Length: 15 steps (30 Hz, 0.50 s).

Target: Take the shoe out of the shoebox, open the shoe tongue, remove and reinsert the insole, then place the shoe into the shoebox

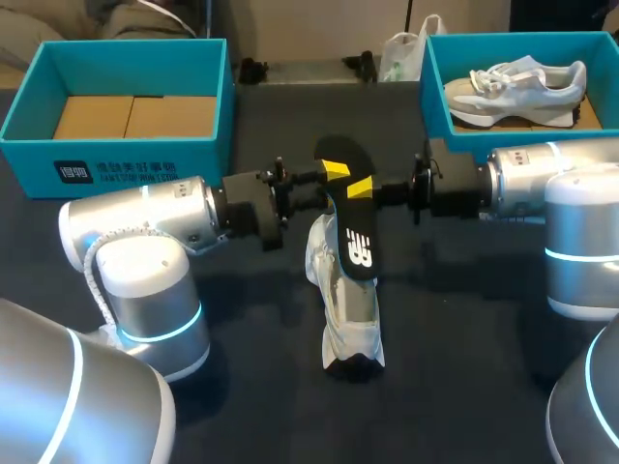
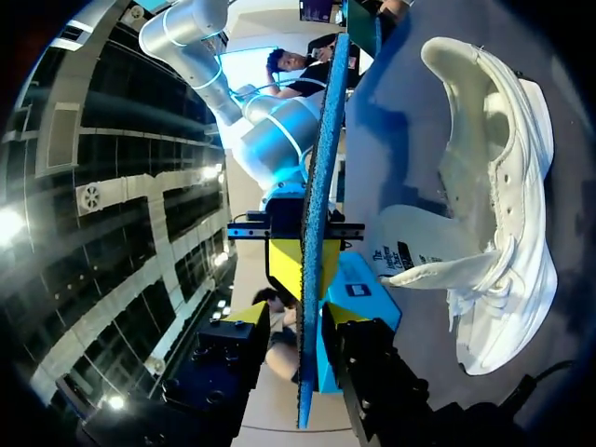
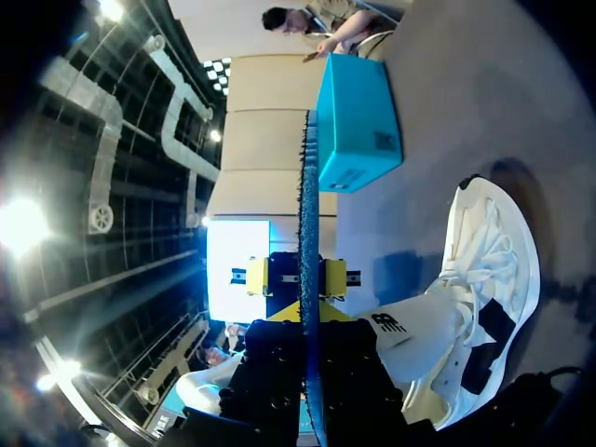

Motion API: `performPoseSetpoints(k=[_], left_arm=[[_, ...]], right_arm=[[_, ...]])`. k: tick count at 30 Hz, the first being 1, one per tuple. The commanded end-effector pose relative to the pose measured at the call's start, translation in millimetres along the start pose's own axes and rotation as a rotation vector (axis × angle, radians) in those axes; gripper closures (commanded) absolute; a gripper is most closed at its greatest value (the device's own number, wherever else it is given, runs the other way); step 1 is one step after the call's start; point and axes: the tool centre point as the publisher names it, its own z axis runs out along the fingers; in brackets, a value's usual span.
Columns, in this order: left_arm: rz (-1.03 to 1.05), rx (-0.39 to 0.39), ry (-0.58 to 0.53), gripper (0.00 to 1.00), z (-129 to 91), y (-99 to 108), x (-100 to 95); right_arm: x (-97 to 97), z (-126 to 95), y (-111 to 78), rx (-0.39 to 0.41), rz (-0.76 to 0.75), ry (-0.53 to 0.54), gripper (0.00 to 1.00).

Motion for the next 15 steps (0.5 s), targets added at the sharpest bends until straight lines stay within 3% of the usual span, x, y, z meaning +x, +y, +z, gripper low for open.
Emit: performPoseSetpoints(k=[1, 11, 15], left_arm=[[0.006, -0.009, 0.011, 0.68, 6.2, 1.7, 0.7], [0.010, -0.011, 0.023, 0.76, 6.1, 6.3, 1.9], [0.016, -0.006, 0.028, 0.84, 6.1, 6.2, 2.1]], right_arm=[[0.2, 2.0, -0.3, -0.002, 0.001, -0.003, 1.00], [0.2, 2.0, -0.3, -0.002, 0.001, -0.003, 1.00], [0.2, 2.0, -0.3, -0.002, 0.001, -0.003, 1.00]])
